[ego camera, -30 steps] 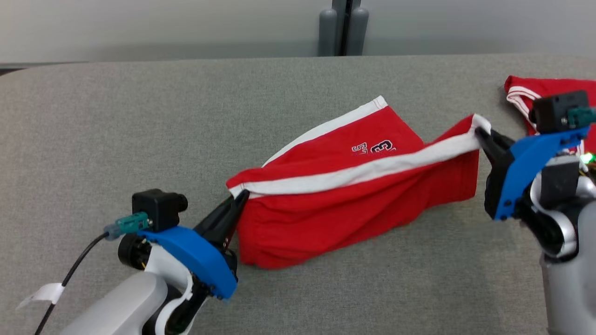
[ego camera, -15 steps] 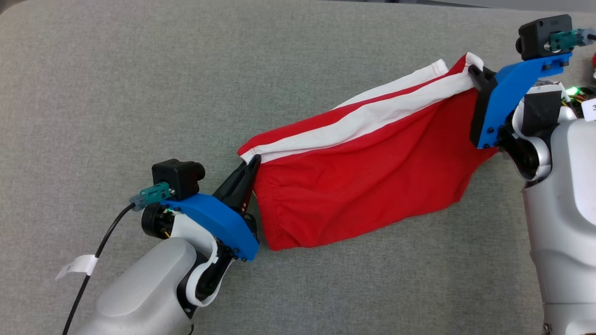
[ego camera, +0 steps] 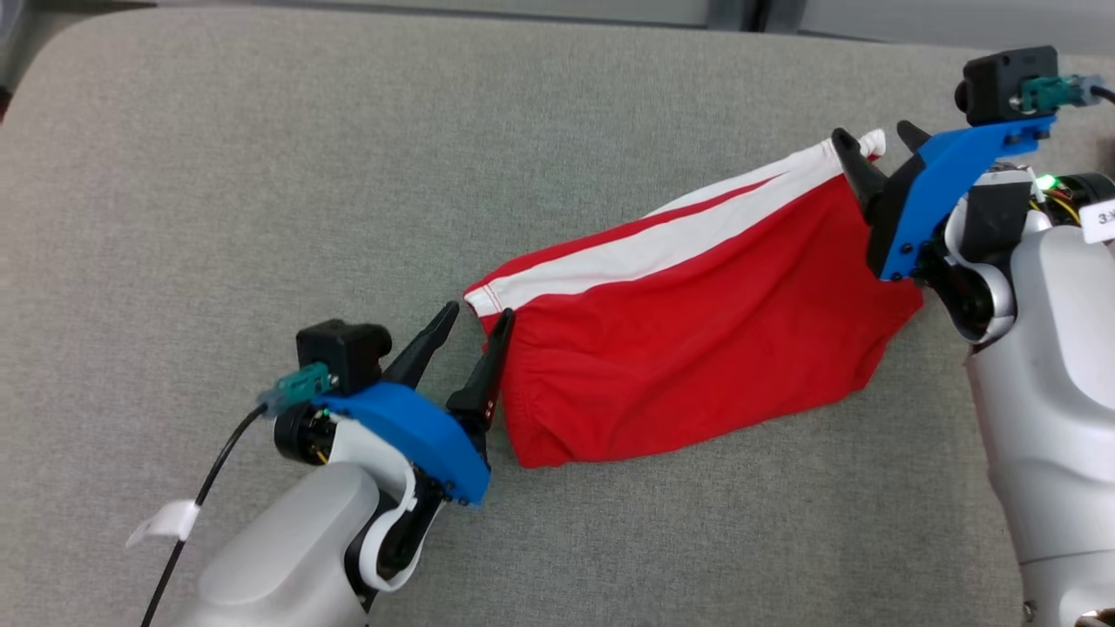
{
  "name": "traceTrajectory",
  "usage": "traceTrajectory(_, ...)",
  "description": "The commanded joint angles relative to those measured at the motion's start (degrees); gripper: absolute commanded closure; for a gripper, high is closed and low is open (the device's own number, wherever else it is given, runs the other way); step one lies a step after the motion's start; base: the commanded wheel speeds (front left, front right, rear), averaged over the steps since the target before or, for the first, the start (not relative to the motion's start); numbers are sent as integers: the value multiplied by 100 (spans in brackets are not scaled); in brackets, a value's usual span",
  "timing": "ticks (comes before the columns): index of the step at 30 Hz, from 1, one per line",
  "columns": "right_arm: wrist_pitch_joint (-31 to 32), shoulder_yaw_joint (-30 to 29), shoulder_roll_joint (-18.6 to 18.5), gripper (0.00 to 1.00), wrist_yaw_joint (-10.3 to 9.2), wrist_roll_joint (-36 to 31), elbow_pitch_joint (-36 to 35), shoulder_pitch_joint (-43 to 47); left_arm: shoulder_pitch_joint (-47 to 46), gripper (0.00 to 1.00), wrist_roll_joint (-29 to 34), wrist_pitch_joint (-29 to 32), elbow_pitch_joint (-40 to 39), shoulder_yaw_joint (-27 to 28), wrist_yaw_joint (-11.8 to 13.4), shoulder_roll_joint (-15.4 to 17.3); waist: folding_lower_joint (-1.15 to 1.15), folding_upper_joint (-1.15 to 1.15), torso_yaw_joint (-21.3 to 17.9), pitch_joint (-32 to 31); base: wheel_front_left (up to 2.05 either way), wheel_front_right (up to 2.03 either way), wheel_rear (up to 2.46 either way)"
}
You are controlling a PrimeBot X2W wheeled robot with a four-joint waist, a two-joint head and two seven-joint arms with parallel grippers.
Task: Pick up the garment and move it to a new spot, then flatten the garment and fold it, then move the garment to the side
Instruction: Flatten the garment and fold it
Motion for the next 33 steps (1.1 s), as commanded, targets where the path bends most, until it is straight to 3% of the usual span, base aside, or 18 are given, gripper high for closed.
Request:
traceTrajectory(1, -80, 1, -106, 0, 2, 56, 18, 69, 131, 0, 48, -121, -34, -4, 2, 50, 0, -1, -31, -108, 0, 0, 0)
traceTrajectory(7, -321, -198, -401, 0, 3, 214, -66, 608, 511, 0, 339, -563, -257, 417, -42, 102, 0, -1, 107, -427, 0, 0, 0)
traceTrajectory(12, -918, -593, -573, 0, 3, 162, -216, 1228, 905, 0, 1360, -589, -510, 1417, 43, -188, 0, -1, 315, -527, 0, 0, 0)
traceTrajectory(16, -1576, -1002, -429, 0, 3, -77, -96, 1500, 1362, 0, 2298, -592, -698, 2329, -187, -528, 0, -1, 407, -528, 0, 0, 0)
traceTrajectory(22, -2093, -1242, -311, 0, 3, -310, 323, 1488, 1769, 0, 3205, -593, -541, 3010, -534, -906, 0, -1, 522, -428, 0, 0, 0)
traceTrajectory(33, -2171, -1524, -238, 0, 3, -688, 1283, 1136, 1947, 0, 3858, -593, -326, 3593, -859, -1254, 0, -1, 786, -264, 0, 0, 0)
